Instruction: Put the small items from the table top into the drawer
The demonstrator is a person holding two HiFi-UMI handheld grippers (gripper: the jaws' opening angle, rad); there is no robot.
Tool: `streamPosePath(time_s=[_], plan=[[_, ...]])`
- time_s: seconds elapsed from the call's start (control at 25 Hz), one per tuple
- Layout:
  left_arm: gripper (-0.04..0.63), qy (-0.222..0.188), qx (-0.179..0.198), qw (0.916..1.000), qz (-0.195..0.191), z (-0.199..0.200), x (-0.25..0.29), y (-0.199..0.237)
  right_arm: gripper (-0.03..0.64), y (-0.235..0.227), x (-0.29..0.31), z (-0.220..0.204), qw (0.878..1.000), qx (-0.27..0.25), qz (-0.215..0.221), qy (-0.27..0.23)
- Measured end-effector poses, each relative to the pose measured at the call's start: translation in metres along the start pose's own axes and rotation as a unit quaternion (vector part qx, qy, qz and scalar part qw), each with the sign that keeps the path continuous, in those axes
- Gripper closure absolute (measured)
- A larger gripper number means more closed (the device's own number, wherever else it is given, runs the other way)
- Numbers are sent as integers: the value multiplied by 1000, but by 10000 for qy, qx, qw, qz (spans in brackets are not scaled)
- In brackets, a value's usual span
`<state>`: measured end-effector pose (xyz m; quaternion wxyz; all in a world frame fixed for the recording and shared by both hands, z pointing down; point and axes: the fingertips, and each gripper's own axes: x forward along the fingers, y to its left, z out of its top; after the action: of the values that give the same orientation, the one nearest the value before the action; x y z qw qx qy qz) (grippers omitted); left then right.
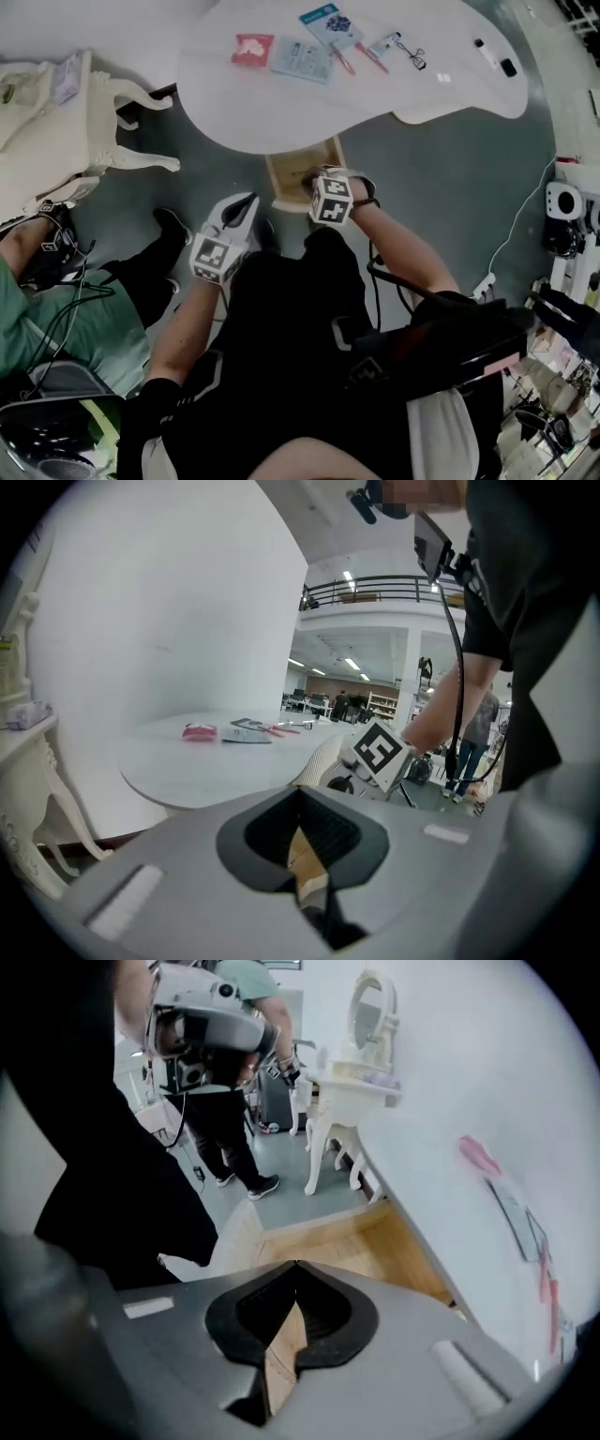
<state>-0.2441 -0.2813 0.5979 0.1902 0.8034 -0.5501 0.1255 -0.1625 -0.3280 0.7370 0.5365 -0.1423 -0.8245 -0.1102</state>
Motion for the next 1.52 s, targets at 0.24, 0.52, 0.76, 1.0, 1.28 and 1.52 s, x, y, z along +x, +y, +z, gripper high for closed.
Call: streamPosePath(time_s=[0.24, 0.52, 0.76, 1.0, 1.28, 1.52], plan=[[595, -473, 177, 9987, -67, 45, -16, -12, 614, -5, -63, 29, 9891, 1048, -527, -893], [595, -792, 313, 9961, -239, 83, -22, -15, 614, -19, -130, 57, 9607, 1802, -1126, -1787], [595, -968, 443, 9938, -318, 105, -28, -18, 614, -27, -182, 71, 9345, 2149, -1569, -2363], [595, -1251, 283, 9917, 75, 137, -39, -7, 614, -37, -231, 81, 8946, 2607, -1903, -3090], [595, -1396, 395, 9893, -123, 170, -37, -12, 615, -40, -269, 87, 8650, 2782, -2111, -3602], [595, -1481, 517, 9875, -150, 189, -35, -6, 615, -51, -287, 86, 8430, 2919, -2491, -3771]])
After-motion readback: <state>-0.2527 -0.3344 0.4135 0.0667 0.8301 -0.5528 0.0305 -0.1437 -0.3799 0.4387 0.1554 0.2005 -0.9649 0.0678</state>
